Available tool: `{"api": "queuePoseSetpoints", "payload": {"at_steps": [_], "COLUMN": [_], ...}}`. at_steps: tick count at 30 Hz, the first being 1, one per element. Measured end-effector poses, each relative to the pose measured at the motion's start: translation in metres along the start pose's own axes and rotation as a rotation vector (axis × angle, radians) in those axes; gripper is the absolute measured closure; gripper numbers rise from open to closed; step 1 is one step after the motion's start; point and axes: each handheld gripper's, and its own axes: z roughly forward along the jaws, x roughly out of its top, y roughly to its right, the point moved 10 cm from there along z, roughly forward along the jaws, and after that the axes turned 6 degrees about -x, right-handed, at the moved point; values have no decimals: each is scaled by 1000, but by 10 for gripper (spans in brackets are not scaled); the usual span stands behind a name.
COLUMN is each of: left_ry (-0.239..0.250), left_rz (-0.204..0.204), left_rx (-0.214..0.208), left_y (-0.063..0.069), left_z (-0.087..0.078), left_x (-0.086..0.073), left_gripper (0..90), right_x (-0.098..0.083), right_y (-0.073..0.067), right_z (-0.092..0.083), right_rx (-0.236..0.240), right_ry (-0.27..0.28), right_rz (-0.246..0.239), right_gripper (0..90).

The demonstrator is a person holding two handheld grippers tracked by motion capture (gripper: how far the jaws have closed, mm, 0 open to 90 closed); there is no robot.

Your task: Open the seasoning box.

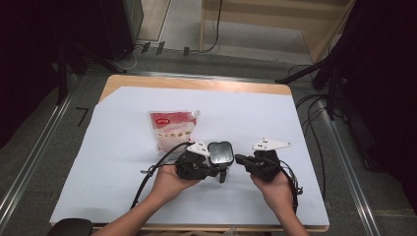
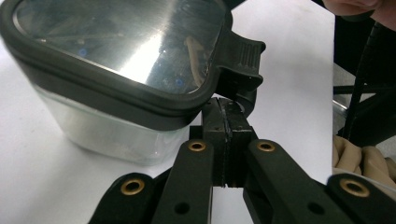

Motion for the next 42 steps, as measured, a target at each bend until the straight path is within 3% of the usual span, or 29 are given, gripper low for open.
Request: {"api": "queuePoseSetpoints", "payload": {"at_steps": [5,9,14,22,27,32,42], "left_ry": [-30,-51,-27,-10,12,19,29], "left_rz": [-26,-12,-48,-41,-26,-32,-27], "left_rx": [-52,-41,-32,-11,15,28,48], "left_y": [1,2,0,-7,-11,-15,-17], "left_z": [-5,-15,-30,-52,-57,-61,-62], "left_x": [-4,-7,-6,-8,-9,-10,-10], "left_gripper": [889,865,779,607,523,481,464], "right_x": [-6,-7,-7,-16,-21,-26,-26], "right_y": [-7,-18,-38,-69,-79,-85,-78], "right_z": [-7,-18,-22,-6,7,19,25], "right_rx": [-1,31,72,129,150,158,138], "right_ry": [-10,9,10,-39,-59,-87,-91], "right_rz": [7,10,-30,-94,-89,-108,-105], "right_gripper": [900,900,900,900,900,900,900]}}
